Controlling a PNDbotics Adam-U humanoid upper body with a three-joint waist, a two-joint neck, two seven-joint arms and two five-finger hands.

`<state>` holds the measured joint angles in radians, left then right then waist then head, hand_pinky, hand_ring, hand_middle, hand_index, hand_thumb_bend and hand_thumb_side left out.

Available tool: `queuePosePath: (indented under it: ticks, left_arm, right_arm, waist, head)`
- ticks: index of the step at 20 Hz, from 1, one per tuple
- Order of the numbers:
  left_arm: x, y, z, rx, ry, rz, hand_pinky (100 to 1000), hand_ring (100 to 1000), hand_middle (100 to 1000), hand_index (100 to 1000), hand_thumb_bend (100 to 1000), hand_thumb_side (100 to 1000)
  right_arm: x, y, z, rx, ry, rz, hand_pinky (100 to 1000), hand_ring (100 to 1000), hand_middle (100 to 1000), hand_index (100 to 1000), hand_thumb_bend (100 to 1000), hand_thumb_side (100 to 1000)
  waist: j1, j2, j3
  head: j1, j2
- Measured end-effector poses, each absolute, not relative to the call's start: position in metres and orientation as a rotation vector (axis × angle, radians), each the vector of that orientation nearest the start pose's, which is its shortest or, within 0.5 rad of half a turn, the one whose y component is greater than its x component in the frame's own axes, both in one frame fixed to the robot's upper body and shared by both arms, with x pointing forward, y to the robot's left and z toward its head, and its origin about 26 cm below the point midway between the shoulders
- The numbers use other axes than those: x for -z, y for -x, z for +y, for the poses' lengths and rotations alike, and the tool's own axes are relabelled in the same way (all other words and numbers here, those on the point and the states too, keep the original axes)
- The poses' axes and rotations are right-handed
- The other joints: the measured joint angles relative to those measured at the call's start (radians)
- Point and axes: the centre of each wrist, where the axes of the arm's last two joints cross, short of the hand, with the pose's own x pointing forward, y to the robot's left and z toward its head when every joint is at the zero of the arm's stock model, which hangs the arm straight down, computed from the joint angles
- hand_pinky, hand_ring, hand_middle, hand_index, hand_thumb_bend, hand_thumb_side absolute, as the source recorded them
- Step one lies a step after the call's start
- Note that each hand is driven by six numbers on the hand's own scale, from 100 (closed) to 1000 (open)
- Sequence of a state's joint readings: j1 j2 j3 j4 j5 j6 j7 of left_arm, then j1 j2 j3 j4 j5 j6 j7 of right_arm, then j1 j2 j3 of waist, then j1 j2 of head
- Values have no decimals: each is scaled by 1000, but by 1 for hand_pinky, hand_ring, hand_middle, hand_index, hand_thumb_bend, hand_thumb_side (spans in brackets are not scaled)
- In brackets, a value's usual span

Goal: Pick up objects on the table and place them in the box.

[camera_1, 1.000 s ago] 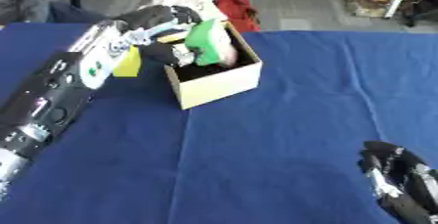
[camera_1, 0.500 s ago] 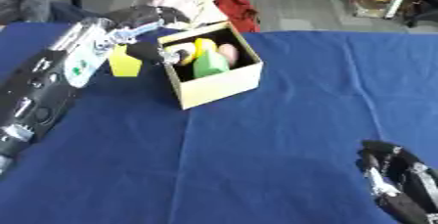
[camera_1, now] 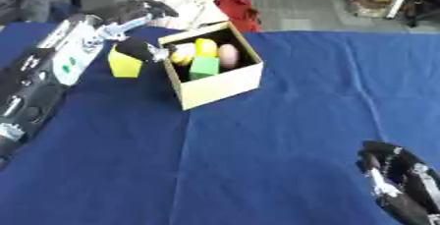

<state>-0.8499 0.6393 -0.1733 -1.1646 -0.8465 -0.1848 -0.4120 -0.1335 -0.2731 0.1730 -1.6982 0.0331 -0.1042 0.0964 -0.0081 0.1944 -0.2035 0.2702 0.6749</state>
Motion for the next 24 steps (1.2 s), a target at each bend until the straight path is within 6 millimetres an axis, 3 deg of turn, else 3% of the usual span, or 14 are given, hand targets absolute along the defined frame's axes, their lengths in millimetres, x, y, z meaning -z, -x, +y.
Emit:
queuePosePath:
  ticks: [4, 9, 14, 24]
  left_arm:
    - [-236, -444, 357, 1515, -1080, -1246, 917, 939, 950, 1000, 563, 590]
    - [-217, -447, 388, 1472, -1075, -1094, 914, 940, 943, 999, 579, 580]
    - [-204, -448, 402, 1457, -1071, -1041, 907, 933, 936, 997, 544, 574]
    - [-190, -448, 411, 1395, -1118, -1026, 882, 902, 903, 980, 434, 512]
  right_arm:
    - [-61, -302, -244, -520, -12, -1866, 648, 640, 633, 760, 100, 430]
    - [-61, -303, -244, -517, -8, -1864, 649, 640, 633, 760, 100, 444]
    - [-62, -303, -246, -514, -3, -1863, 648, 639, 633, 760, 100, 450]
    - [-64, -304, -245, -510, -10, -1869, 648, 639, 633, 760, 100, 467]
  waist:
    - [0, 0, -1]
    - [0, 1, -5]
    - [0, 1, -5]
    - [0, 9, -6]
  head:
    - [-2, -3]
    - [-7, -3]
    - [-9, -4]
    - [-6, -9]
